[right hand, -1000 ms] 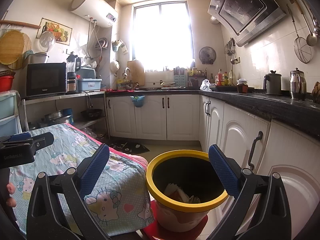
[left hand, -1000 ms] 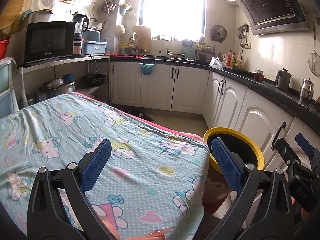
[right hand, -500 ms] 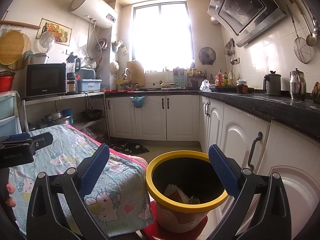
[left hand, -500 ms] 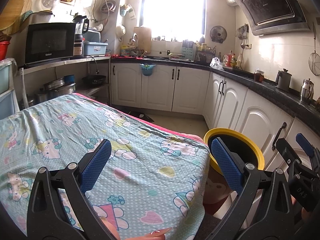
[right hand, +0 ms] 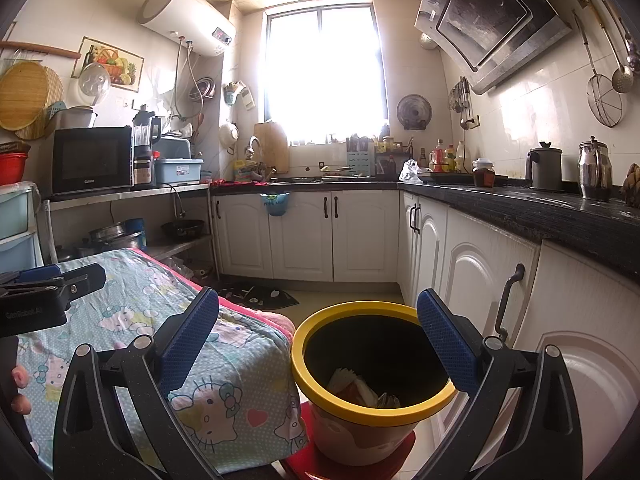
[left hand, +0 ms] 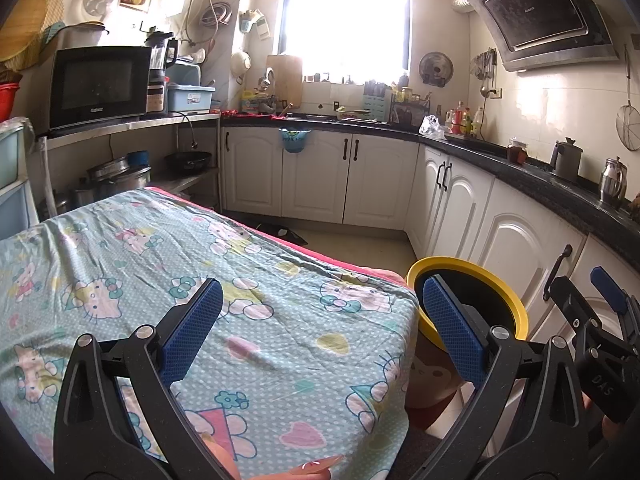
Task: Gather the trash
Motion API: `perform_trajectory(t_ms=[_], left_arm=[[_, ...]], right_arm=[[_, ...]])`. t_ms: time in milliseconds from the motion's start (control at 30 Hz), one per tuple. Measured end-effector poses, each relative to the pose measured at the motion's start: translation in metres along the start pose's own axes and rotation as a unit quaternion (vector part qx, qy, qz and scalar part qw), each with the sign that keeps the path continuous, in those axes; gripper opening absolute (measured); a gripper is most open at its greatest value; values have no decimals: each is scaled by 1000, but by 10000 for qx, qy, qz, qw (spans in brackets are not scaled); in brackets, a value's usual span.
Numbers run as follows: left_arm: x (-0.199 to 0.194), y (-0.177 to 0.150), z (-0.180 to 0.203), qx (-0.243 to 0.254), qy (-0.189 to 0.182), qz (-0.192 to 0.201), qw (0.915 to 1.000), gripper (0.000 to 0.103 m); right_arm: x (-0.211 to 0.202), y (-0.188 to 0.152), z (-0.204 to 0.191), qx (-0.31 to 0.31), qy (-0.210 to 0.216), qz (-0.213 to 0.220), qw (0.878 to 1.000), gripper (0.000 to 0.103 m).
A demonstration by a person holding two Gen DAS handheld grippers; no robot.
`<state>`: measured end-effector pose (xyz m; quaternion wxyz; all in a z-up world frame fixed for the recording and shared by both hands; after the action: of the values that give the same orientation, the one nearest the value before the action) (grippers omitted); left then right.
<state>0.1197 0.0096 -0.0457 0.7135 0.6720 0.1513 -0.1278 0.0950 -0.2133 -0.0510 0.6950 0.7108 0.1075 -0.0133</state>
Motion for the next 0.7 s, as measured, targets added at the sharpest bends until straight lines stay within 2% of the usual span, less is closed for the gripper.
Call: perform_trajectory(t_ms=[433,567,667,700], left_arm=[[0,1,-2,46,-12,-79,10000,92],[-2,-3,-22,-197,-28,-386,9991,92],[-12,-3,-73,-500,391,-567,9964,92],[-17,-2,-97,-599,648,-594,9943,92]], right_arm=[[2,2,-4,-27,41,-69,10000,97],[18,10,-34,-398,409,-278,9980,97],[29,17,-79,-753,997,-420,9913,97],[33,19,-109,-885,1395,-497,9850,97]])
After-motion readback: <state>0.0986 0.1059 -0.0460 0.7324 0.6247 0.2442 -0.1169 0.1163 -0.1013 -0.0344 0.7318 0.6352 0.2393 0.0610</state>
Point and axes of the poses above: each gripper's, at about its wrist camera, not at the fingertips, and x roughly the way its jaws point, z to its right, y to its top, the point moved 9 cm from there along x, roughly the way its jaws point, and after that the axes turned 4 degrees about y, right-handed, at the moved point
